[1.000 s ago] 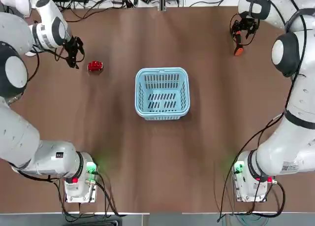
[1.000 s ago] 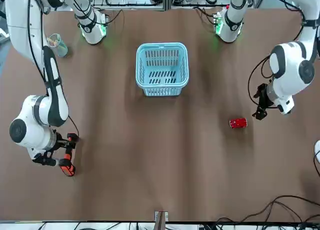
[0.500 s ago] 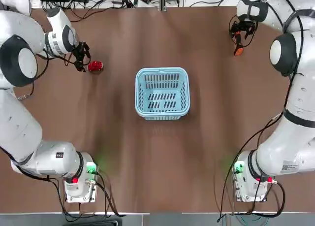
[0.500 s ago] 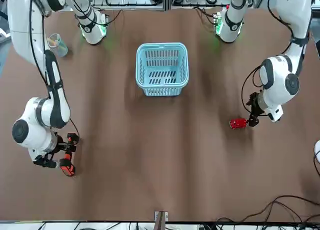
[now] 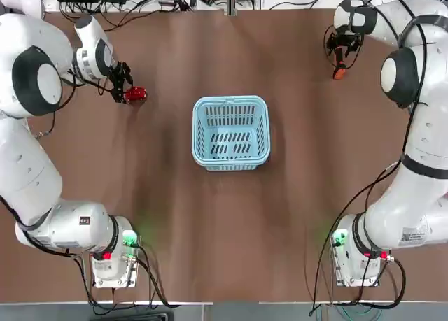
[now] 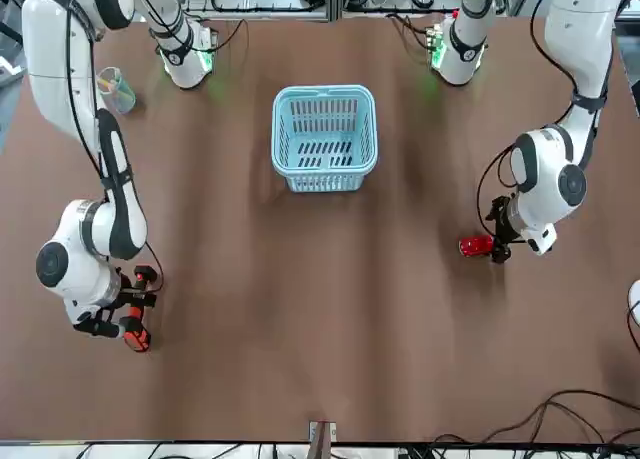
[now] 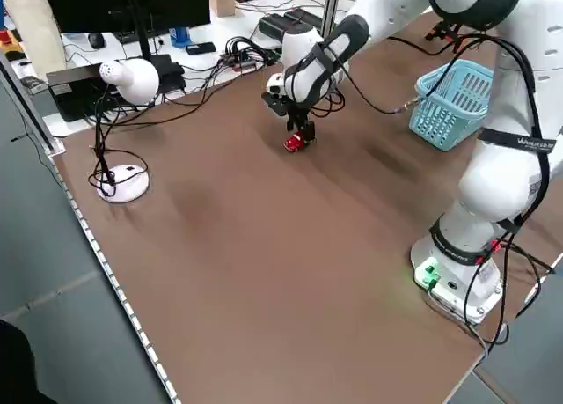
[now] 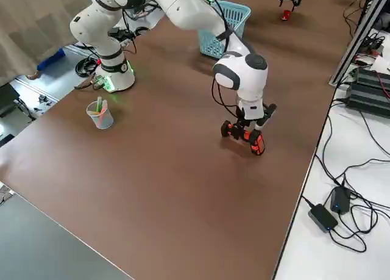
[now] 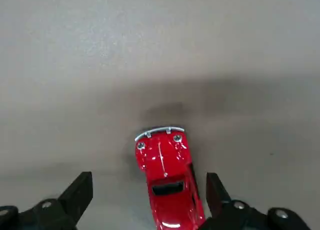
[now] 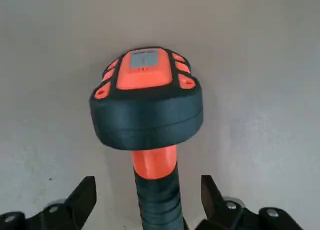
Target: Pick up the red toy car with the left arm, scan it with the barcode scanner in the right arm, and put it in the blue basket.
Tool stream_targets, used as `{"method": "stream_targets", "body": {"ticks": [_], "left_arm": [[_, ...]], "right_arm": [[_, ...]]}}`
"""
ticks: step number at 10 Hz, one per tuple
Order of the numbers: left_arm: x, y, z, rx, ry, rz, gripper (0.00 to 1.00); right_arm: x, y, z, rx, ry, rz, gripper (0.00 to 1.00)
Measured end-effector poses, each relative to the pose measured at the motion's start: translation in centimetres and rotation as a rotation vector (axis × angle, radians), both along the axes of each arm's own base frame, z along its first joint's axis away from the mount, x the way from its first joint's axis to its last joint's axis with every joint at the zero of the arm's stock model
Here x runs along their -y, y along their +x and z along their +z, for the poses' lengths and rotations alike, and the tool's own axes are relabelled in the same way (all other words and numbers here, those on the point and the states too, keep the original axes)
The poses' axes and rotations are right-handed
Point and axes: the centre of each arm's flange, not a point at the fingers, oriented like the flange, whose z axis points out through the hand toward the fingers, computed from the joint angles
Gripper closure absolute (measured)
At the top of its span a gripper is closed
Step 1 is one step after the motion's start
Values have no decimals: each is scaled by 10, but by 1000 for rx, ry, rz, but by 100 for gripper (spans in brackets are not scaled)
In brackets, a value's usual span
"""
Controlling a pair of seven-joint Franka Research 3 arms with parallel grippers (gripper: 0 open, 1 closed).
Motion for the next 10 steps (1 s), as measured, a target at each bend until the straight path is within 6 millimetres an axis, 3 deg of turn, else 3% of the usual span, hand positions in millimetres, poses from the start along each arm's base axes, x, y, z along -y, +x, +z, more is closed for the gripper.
{"method": "stream_targets", "body": {"ticks": [2, 3, 4, 6, 7, 10], "left_arm": [[7, -1, -14, -1, 1, -7, 2], [13, 0, -18, 2, -1, -12, 5], [18, 2, -19, 7, -3, -16, 11], [19, 9, -14, 27, -3, -16, 44], [20, 11, -12, 34, -4, -17, 56], [36, 24, 16, 79, -19, -23, 56]], "right_arm": [[0, 1, 1, 2, 0, 1, 28], [0, 1, 1, 3, 0, 0, 44], [0, 2, 2, 6, -1, 0, 48], [2, 2, 3, 7, -1, -2, 50], [3, 2, 3, 8, -2, -4, 52], [4, 3, 4, 10, -3, -5, 58]]}}
